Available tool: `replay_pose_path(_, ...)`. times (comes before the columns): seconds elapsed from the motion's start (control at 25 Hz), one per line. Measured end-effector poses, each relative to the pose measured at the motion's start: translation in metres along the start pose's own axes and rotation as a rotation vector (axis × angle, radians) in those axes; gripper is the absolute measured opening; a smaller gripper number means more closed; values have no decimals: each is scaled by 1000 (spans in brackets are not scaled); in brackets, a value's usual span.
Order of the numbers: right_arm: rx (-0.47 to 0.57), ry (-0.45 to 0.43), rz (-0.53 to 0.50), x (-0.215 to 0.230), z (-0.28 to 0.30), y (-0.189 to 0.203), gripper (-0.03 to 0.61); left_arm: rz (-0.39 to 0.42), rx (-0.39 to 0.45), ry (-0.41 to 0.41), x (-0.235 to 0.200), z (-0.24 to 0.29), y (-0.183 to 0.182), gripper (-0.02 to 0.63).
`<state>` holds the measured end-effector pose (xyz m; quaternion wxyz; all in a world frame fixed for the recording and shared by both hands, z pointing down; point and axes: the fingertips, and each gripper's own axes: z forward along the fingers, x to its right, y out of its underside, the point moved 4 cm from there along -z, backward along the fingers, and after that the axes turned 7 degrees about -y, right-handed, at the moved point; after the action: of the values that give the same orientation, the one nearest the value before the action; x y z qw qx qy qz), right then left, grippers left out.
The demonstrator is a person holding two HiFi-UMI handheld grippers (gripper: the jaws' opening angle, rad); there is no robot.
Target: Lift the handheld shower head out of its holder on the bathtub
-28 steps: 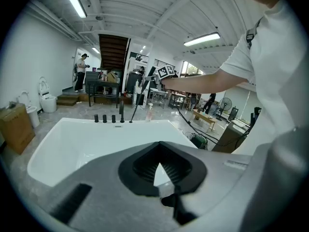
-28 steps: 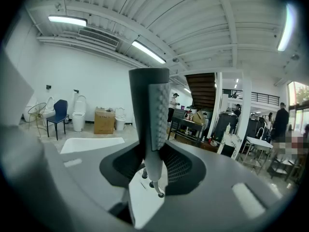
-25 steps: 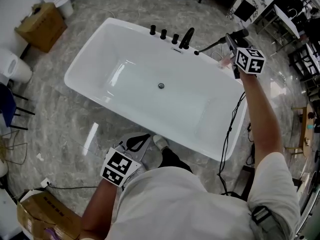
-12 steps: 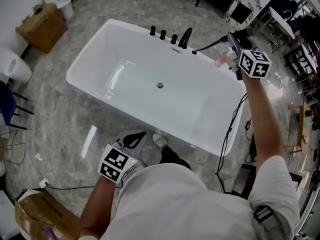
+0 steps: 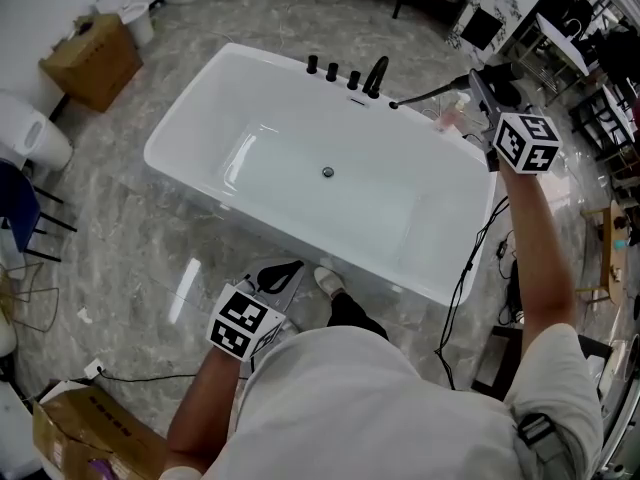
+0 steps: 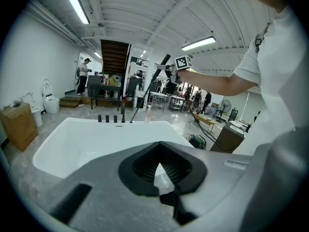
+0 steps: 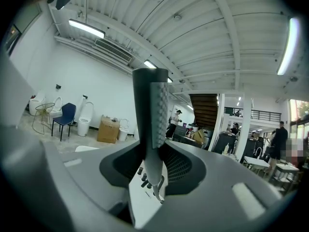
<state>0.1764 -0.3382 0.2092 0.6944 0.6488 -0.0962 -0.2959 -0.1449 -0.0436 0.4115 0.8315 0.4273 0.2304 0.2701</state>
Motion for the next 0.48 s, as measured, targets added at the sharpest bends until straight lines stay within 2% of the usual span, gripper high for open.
replay_pose_path(0.48, 29, -24, -58, -58, -48, -31, 146, -6, 16, -6, 4, -32, 18, 6)
